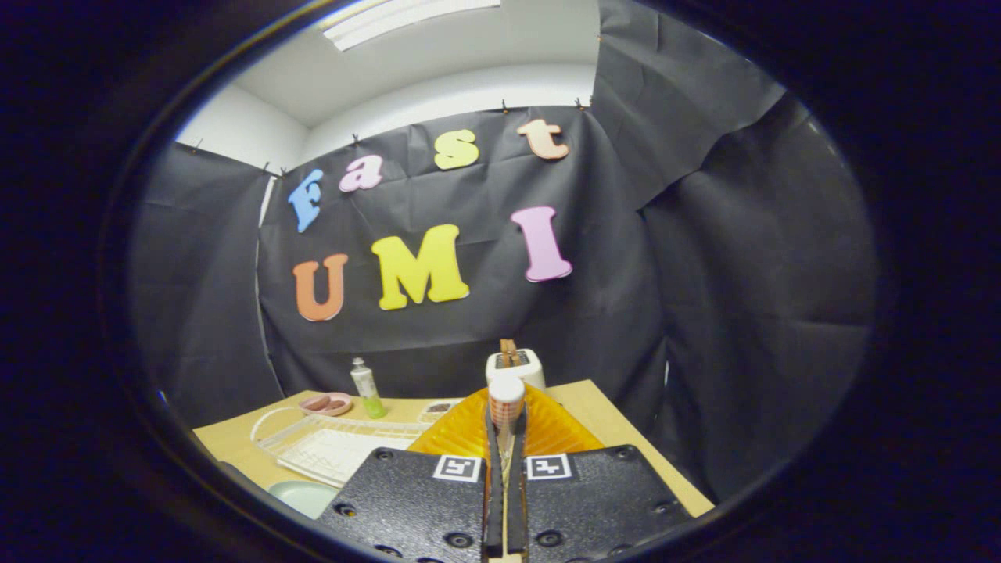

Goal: Take the plate from the dish rack, then take the spoon from the basket and place it into the plate.

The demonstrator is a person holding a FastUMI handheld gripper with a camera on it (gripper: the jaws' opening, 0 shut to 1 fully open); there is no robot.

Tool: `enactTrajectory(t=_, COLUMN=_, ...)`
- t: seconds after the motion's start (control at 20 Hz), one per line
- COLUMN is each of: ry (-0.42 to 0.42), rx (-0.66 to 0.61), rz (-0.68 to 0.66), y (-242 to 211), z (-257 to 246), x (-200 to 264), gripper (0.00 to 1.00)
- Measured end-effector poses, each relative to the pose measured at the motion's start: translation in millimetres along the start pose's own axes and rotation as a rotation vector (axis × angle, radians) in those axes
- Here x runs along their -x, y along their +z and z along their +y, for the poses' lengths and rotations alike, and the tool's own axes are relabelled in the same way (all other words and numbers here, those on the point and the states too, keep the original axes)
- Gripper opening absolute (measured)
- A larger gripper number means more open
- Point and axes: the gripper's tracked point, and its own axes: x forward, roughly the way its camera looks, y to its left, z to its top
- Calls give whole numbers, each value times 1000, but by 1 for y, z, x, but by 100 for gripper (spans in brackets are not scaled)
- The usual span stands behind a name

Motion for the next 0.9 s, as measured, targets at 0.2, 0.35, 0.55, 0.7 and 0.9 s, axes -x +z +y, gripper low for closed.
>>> enactTrajectory(t=0.2, ry=141, rx=16, rz=42, y=-4, z=80, x=11, gripper=7)
enactTrajectory(t=0.35, ry=231, rx=39, rz=94, y=-22, z=136, x=16, gripper=7)
enactTrajectory(t=0.55, ry=335, rx=118, rz=205, y=-74, z=196, x=22, gripper=8)
enactTrajectory(t=0.7, ry=393, rx=144, rz=321, y=-117, z=226, x=25, gripper=8)
enactTrajectory(t=0.9, ry=401, rx=164, rz=402, y=-148, z=242, x=19, gripper=7)
